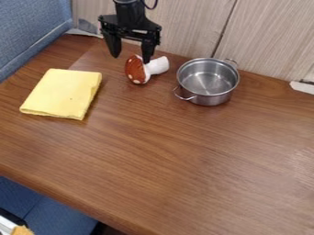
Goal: Move the mushroom to the bottom right of the table
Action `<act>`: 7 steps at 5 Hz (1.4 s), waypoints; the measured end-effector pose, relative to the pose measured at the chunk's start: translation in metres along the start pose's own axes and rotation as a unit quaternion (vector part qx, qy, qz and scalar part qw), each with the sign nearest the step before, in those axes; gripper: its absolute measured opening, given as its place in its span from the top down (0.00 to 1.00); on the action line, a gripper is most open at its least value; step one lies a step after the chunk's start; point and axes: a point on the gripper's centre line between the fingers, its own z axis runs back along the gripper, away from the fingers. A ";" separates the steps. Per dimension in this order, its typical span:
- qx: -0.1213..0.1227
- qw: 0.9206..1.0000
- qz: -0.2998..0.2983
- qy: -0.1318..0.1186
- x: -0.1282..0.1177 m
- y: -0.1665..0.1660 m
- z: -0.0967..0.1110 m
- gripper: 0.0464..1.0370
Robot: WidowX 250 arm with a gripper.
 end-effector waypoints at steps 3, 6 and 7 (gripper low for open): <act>0.021 0.999 -0.027 0.040 0.001 -0.009 -0.023 0.44; 0.031 0.999 0.016 0.019 -0.001 0.005 -0.003 0.53; 0.039 0.999 0.032 -0.017 0.006 0.010 0.034 0.53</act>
